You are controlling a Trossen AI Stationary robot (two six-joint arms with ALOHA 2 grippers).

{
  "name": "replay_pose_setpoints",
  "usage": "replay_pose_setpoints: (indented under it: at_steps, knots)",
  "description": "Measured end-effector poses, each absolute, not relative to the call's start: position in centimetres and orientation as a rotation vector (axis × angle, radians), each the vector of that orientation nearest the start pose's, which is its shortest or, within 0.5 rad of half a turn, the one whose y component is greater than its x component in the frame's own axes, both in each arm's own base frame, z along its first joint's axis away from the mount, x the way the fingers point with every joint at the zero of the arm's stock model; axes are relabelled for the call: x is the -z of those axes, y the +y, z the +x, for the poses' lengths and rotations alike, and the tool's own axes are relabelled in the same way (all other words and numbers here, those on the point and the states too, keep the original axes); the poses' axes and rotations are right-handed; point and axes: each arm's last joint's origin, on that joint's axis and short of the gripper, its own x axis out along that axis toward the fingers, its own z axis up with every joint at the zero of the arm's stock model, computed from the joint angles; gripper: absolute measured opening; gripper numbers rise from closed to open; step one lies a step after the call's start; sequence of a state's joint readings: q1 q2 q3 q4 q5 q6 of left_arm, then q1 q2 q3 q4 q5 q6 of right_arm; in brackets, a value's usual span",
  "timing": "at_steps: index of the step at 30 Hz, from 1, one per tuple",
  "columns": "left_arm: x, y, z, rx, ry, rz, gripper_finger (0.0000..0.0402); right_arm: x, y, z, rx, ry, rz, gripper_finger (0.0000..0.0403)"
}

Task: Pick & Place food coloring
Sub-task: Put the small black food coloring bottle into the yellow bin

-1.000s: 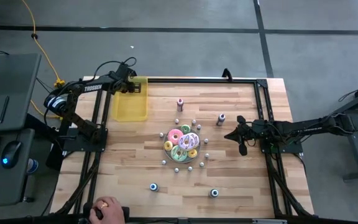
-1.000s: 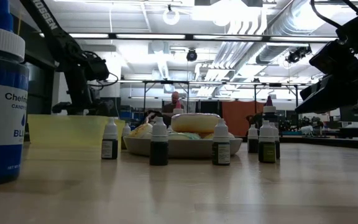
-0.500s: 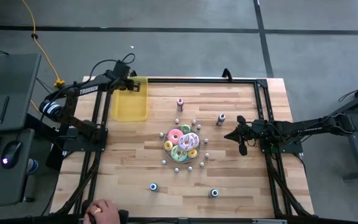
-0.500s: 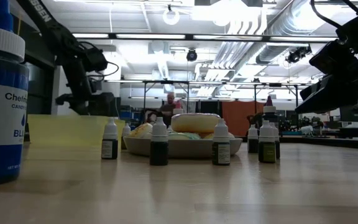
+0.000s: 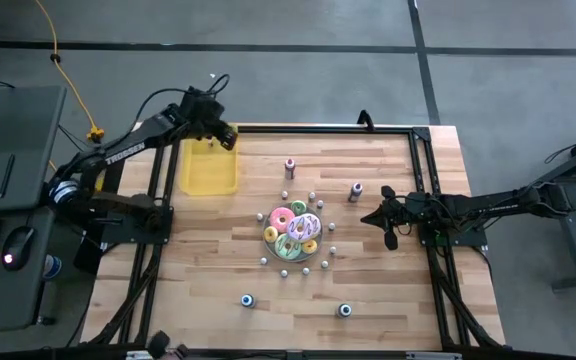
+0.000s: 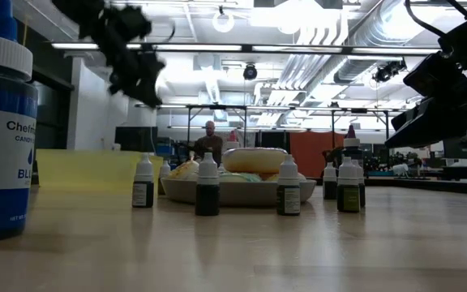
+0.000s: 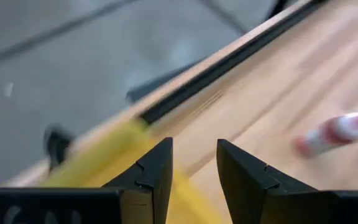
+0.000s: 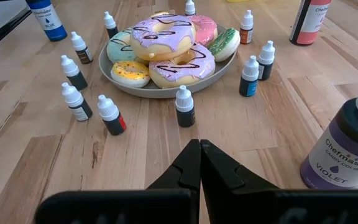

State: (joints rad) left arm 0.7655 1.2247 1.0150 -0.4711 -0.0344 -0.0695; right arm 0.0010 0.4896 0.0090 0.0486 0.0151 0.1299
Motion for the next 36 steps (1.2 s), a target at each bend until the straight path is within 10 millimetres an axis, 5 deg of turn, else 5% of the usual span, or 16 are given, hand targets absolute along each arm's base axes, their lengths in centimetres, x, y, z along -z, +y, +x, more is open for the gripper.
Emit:
replay_pose_setpoints:
  at_steps: [6,12,23,36]
  knots:
    - [-35.2,13.8,21.9,-0.548,0.628,-0.083,0.0120,-12.7,0.0,12.0,0.042,0.431,0.124,0.0000]
    - [-36.9,9.8,25.6,-0.349,0.679,0.034,0.0120,-12.7,0.0,12.0,0.042,0.430,0.124,0.0000]
    - [-33.3,3.2,32.6,0.047,0.906,0.269,0.0120,-12.7,0.0,12.0,0.042,0.430,0.124,0.0000]
    - [-31.5,-0.8,38.8,0.229,1.006,0.289,0.0139,-12.7,0.0,12.0,0.042,0.430,0.124,0.0000]
